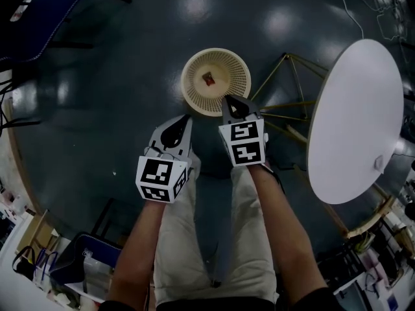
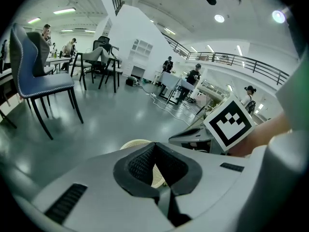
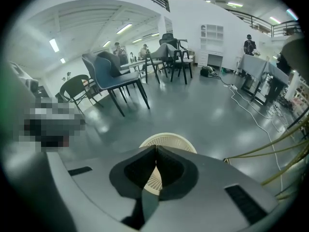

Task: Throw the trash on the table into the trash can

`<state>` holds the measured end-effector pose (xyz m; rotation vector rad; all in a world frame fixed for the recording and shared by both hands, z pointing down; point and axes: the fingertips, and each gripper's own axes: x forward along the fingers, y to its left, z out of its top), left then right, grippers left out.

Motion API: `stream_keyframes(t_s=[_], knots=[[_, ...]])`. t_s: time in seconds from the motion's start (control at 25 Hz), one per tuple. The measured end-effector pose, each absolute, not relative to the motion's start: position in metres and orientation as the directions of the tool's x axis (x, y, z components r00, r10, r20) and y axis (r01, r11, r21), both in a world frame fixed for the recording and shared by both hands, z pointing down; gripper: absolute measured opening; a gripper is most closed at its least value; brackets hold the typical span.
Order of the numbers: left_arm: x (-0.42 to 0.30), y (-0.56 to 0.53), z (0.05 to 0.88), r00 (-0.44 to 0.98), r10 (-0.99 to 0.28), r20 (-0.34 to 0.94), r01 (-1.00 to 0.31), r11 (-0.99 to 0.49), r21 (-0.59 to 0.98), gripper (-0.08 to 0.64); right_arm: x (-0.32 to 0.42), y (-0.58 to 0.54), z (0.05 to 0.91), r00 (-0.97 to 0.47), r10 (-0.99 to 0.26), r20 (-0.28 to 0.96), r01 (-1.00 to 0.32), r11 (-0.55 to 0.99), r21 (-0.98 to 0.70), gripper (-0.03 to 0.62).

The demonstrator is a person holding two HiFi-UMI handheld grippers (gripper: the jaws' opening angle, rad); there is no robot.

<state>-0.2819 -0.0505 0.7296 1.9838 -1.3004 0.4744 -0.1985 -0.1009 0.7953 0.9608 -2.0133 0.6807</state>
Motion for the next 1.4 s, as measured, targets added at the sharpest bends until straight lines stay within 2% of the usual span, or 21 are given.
stream_keyframes(t_s=[0.52, 1.08, 1.4], knots=[[-0.262, -0.059, 0.641, 0.439, -0.658, 0.611, -0.897, -0.289, 0.334, 0.008, -0.188, -0.083, 0.689, -0.443, -0.432, 0.786, -0.8, 0.585, -0.129, 0.018], [-0.244, -0.055, 0.535, 0.431, -0.687, 0.585, -0.902, -0.319, 0.29, 0.008, -0.146, -0.072, 0.565, -0.454, -0.52, 0.724, -0.846, 0.505, -0.168, 0.018], [-0.206, -0.051, 0.486, 0.465, -0.681, 0.565, -0.885, -0.373, 0.279, 0.008, -0.121, -0.065, 0.515, -0.472, -0.537, 0.699, -0.849, 0.49, -0.197, 0.018]])
